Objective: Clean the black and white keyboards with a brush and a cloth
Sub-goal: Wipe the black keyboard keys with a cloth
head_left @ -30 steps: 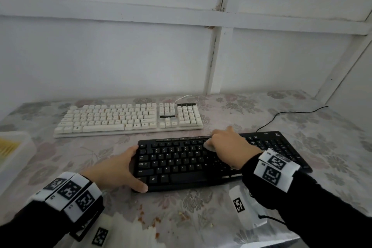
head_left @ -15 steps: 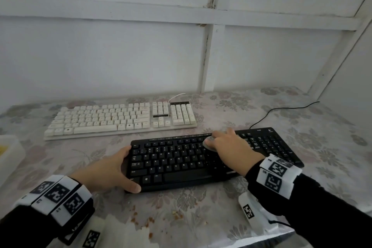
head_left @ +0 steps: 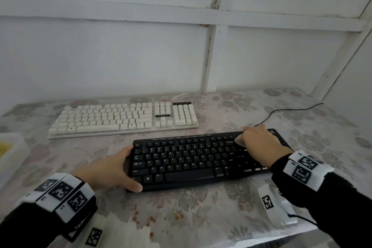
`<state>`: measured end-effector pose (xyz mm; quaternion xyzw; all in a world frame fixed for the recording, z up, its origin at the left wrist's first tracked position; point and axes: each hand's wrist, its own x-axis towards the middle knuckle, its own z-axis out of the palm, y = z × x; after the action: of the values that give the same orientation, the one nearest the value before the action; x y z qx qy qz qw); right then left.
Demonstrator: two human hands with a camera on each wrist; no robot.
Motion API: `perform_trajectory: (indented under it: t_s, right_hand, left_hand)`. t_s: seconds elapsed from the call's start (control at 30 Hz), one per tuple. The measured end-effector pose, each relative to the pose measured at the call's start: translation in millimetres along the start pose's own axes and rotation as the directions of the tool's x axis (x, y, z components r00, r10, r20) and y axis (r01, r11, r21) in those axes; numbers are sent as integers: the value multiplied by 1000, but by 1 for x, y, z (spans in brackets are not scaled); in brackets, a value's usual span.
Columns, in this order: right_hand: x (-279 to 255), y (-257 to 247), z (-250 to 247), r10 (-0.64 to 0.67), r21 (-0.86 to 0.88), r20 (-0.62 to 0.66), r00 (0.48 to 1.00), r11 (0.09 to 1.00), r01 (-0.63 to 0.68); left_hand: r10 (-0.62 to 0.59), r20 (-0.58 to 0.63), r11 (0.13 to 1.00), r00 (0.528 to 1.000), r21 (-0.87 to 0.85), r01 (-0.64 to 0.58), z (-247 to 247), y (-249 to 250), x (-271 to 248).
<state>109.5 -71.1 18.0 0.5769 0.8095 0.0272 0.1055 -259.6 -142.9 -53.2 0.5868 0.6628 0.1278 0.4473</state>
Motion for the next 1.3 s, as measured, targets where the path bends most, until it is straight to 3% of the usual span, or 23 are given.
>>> perform_trajectory:
  t_s: [0.07, 0.17, 0.27, 0.4, 0.6, 0.9, 1.0, 1.1, 1.17, 1.3]
  right_hand:
    - [1, -8, -5, -20, 66, -40, 999, 998, 22]
    - [3, -41, -7, -156, 183, -136, 978, 967, 180]
    - [6, -74, -3, -301, 170, -100, 948, 934, 314]
    - [7, -75, 1, -228, 113, -69, 971, 965, 235]
    - [2, -35, 11, -95, 51, -43, 995, 994, 97]
    - [6, 11, 11, 86, 122, -32, 996, 989, -82]
    - [13, -1, 7, 0, 188, -128, 992, 982, 24]
    - [17, -38, 10, -200, 320, -153, 968, 916, 240]
    - [18, -62, 13, -297, 253, -161, 941, 910, 330]
    - [13, -62, 11, -294, 138, -123, 948, 941, 310]
  left_hand:
    - [-4, 3, 1000, 1000, -5, 4, 0, 0, 0]
    - [-4, 4, 1000, 1000, -10, 4, 0, 2, 0]
    - [-2, 9, 1000, 1000, -18, 2, 0, 3, -2]
    - [-3, 9, 999, 1000, -36, 3, 0, 3, -2]
    - [5, 7, 1000, 1000, -27, -5, 0, 3, -2]
    - [-1, 6, 1000, 1000, -22, 1, 0, 4, -3]
    - [5, 5, 1000, 1000, -18, -5, 0, 4, -3]
    - [-4, 3, 1000, 1000, -8, 4, -1, 4, -3]
    - [-1, 6, 1000, 1000, -17, 2, -1, 4, -2]
    - [4, 2, 1000, 1000, -21, -4, 0, 5, -3]
